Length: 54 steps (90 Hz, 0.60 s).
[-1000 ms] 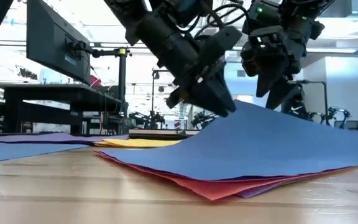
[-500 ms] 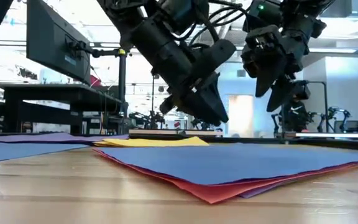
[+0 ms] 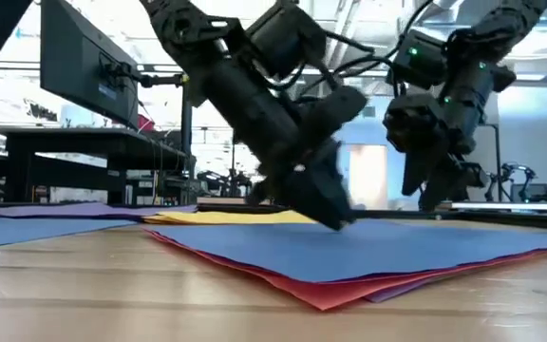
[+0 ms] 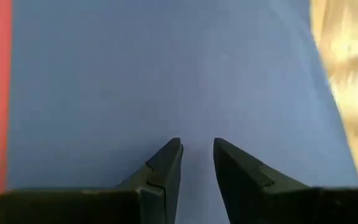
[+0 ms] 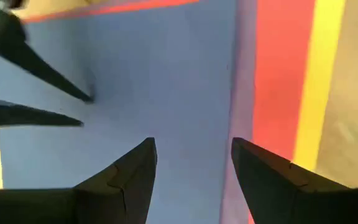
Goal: Organize paper
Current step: Stack the blue paper on top of the blue paper
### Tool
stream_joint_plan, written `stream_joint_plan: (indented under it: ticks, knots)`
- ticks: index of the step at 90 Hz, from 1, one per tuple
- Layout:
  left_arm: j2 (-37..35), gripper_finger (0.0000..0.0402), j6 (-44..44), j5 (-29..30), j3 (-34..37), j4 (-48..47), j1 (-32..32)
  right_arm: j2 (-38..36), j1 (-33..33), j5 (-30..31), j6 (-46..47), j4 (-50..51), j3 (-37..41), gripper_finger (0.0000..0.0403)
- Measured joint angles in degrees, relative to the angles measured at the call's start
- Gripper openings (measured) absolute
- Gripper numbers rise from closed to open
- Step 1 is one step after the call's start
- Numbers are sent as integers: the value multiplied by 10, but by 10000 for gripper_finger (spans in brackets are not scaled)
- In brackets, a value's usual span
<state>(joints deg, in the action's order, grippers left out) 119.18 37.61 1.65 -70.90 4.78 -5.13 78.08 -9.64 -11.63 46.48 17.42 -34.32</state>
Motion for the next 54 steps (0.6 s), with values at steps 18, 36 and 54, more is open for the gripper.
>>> stream_joint_plan:
  ticks: [18, 36, 54]
  knots:
    - [0, 79, 0, 1, -2, -2, 0, 0, 11, 11, 12, -35, 38, 198]
    - [0, 79, 1, 4, -2, 2, 0, 0, 21, 14, 25, -67, 51, 198]
    - [0, 79, 0, 5, -1, 3, 0, -1, 30, 8, 39, -69, 51, 198]
